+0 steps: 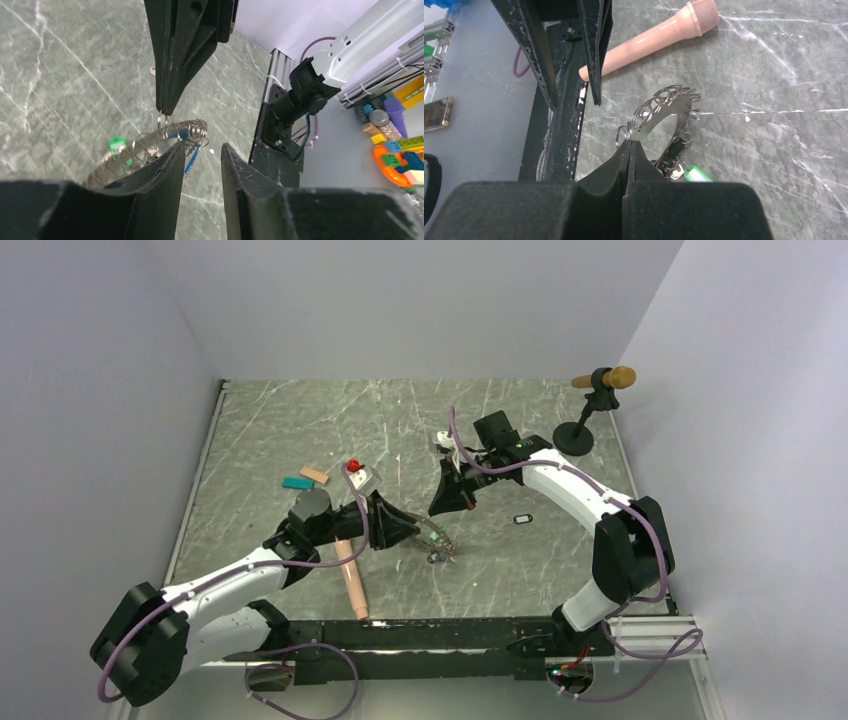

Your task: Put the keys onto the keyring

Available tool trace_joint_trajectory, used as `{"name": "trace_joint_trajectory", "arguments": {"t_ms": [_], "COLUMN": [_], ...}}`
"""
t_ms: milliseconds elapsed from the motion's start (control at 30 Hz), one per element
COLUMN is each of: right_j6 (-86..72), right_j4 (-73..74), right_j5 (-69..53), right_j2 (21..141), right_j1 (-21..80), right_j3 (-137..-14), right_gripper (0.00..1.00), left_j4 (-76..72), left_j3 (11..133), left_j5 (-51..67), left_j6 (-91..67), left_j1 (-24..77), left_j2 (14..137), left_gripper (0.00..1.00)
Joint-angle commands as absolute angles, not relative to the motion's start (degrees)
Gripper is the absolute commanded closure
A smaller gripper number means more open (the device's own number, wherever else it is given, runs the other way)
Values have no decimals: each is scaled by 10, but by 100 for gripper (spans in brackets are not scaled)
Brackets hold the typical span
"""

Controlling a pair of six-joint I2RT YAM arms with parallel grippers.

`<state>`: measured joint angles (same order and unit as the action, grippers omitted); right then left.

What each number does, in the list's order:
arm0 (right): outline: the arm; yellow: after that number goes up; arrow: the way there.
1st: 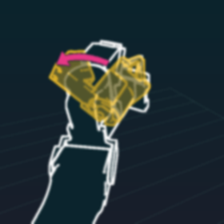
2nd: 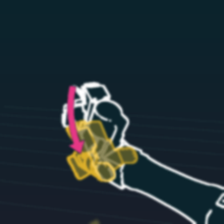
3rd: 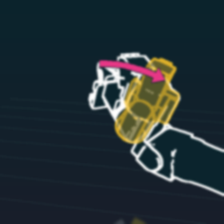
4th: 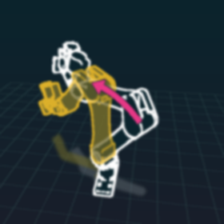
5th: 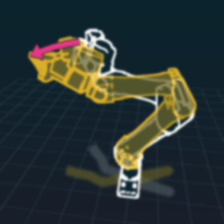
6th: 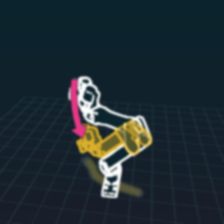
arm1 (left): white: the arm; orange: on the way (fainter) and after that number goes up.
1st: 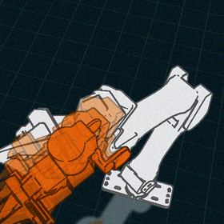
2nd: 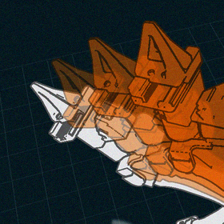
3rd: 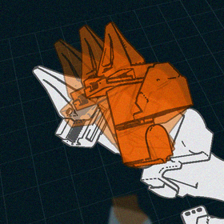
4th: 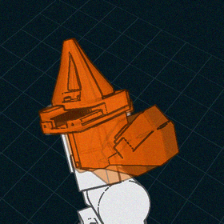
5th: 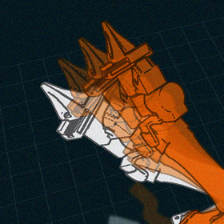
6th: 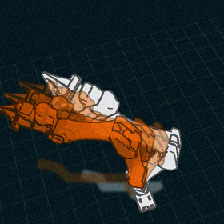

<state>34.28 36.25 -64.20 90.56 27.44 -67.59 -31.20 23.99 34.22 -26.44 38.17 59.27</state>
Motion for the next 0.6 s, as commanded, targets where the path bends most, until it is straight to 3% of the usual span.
{"name": "trace_joint_trajectory", "arguments": {"t_ms": [0,433,567], "right_j6": [328,335,335], "right_j4": [331,334,334], "right_j5": [-691,-696,-696], "right_j2": [881,879,878], "right_j1": [272,272,272], "right_j3": [-675,-675,-674], "right_gripper": [100,100,100], "left_j4": [-386,-310,-290], "left_j3": [248,293,311], "left_j5": [319,272,272], "left_j6": [-214,-156,-142], "left_j1": [396,427,430], "left_j2": [607,639,653], "left_gripper": [64,70,79]}}
